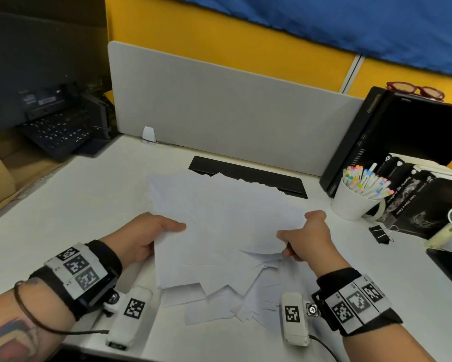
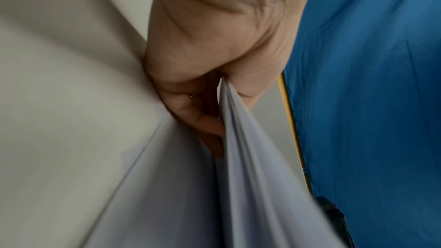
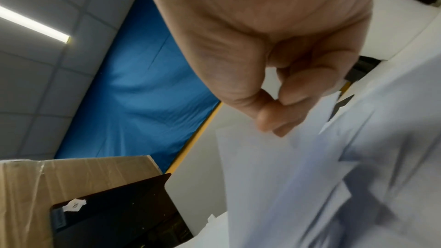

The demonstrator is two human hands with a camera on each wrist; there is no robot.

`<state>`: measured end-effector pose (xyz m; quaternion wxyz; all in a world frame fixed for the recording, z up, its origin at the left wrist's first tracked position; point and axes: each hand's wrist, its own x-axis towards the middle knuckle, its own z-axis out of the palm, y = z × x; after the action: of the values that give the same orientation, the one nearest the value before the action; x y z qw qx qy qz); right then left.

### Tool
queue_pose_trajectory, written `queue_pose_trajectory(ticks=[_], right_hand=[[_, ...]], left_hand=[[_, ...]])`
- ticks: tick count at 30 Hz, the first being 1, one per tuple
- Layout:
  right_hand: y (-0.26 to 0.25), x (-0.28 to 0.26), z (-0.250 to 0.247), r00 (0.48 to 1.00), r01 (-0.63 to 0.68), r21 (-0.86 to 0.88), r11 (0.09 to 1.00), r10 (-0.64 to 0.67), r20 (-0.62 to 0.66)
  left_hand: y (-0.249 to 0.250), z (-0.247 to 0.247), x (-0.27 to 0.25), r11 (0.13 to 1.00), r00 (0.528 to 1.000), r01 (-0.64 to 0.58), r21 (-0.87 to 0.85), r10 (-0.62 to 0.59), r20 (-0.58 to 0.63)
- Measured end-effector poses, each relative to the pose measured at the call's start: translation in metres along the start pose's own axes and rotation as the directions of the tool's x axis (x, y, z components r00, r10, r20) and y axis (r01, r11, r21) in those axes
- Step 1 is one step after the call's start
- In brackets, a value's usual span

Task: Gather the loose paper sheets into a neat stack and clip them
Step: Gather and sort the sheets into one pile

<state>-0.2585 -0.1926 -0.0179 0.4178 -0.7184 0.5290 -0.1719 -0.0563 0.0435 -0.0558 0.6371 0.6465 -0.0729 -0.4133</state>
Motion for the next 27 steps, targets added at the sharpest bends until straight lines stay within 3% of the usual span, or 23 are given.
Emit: queue_pose_trajectory(ticks=[3, 6, 10, 15, 16, 17, 18, 20, 21, 22, 23, 24, 27], right_hand=[[-0.008, -0.013, 0.001, 0.996, 0.068, -0.030, 0.997, -0.067, 0.053], [-0.014, -0.030, 0.006, 0.943, 0.146, 0.073, 0.987, -0.161, 0.292], [-0.011, -0.044, 0.016, 0.757, 0.064, 0.187, 0.980, -0.170, 0.631], [-0.004, -0.047, 0.024, 0.462, 0.045, 0.147, 0.988, -0.151, 0.874], [-0.004, -0.046, 0.022, 0.434, 0.064, 0.129, 0.990, -0.144, 0.889], [-0.005, -0.044, 0.020, 0.462, 0.093, 0.118, 0.989, -0.148, 0.874], [-0.007, -0.041, 0.018, 0.555, 0.124, 0.124, 0.984, -0.173, 0.814], [-0.008, -0.029, 0.013, 0.829, 0.142, 0.178, 0.974, -0.215, 0.516], [-0.007, -0.022, 0.009, 0.928, 0.141, 0.218, 0.966, -0.206, 0.312], [-0.006, -0.015, 0.005, 0.975, 0.147, 0.237, 0.960, -0.181, 0.127], [-0.005, -0.009, 0.001, 0.988, 0.149, 0.232, 0.961, -0.156, 0.011], [-0.001, -0.003, -0.004, 0.989, 0.149, 0.223, 0.963, -0.146, -0.030], [0.004, 0.005, -0.016, 0.976, 0.147, 0.292, 0.945, -0.187, 0.112]], left_hand=[[0.000, 0.000, 0.000, 1.000, 1.000, -0.006, -0.028, 0.006, 0.004], [-0.001, 0.002, -0.001, 0.998, 0.999, -0.012, -0.058, 0.014, 0.035], [-0.003, 0.005, -0.003, 0.995, 0.994, -0.033, -0.090, 0.041, 0.097], [-0.005, 0.006, -0.002, 0.995, 0.993, -0.060, -0.081, 0.068, 0.095], [-0.006, 0.005, 0.000, 0.995, 0.993, -0.065, -0.078, 0.073, 0.095], [-0.007, 0.005, 0.002, 0.994, 0.992, -0.070, -0.080, 0.078, 0.096], [-0.007, 0.004, 0.003, 0.994, 0.992, -0.078, -0.081, 0.086, 0.095], [-0.003, 0.003, -0.001, 0.993, 0.990, -0.096, -0.075, 0.103, 0.096], [0.000, 0.001, -0.003, 0.992, 0.988, -0.104, -0.071, 0.112, 0.108], [0.003, -0.002, -0.004, 0.992, 0.985, -0.110, -0.062, 0.118, 0.128], [0.006, -0.006, -0.005, 0.991, 0.979, -0.119, -0.055, 0.126, 0.160], [0.009, -0.010, -0.006, 0.991, 0.970, -0.130, -0.045, 0.136, 0.201], [0.019, -0.017, -0.011, 0.986, 0.936, -0.162, -0.044, 0.168, 0.310]])
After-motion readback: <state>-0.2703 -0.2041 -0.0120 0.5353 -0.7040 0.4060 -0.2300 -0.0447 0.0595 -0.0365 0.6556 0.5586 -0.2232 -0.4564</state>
